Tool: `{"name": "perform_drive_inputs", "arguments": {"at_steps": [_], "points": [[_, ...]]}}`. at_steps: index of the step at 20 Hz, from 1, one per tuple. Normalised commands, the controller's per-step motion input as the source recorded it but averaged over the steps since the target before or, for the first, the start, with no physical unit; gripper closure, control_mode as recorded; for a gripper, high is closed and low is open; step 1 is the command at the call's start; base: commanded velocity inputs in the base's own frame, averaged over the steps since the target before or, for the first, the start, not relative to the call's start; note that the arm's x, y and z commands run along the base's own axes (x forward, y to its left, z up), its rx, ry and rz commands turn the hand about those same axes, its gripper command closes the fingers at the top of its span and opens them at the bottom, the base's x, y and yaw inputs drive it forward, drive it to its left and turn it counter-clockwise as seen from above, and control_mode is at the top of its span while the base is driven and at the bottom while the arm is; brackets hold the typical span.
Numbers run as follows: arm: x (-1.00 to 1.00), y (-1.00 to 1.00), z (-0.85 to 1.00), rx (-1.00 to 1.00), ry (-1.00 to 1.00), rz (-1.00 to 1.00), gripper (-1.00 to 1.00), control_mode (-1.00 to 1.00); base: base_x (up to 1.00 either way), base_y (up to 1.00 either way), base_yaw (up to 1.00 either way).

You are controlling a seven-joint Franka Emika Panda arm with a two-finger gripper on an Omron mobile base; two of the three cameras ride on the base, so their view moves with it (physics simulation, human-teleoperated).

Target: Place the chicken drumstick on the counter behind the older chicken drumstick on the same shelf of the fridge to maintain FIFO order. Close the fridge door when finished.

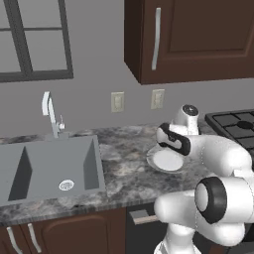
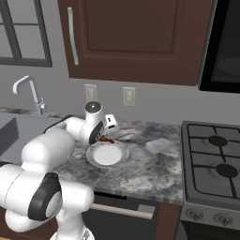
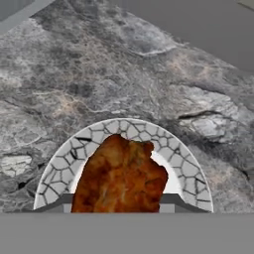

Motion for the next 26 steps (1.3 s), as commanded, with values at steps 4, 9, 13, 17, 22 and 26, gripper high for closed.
{"name": "perform_drive_inputs", "arguments": {"at_steps": [4,9,13,17,22,26], "points": [[-0.6,0.01,0.96,0.0,-0.04,0.0,1.0,-1.0,0.0,0.0,0.0],[-0.54,0.16,0.61,0.03,0.0,-0.02,1.0,-1.0,0.0,0.0,0.0],[-0.63,0.18,0.26,0.06,0.0,-0.06,1.0,-1.0,0.0,0.0,0.0],[-0.74,0.07,0.02,0.06,0.0,-0.04,1.0,-1.0,0.0,0.0,0.0],[-0.72,0.0,0.0,0.03,0.0,0.0,1.0,-1.0,0.0,0.0,0.0],[-0.11,0.08,0.0,-0.01,0.0,0.0,1.0,-1.0,0.0,0.0,0.0]]}}
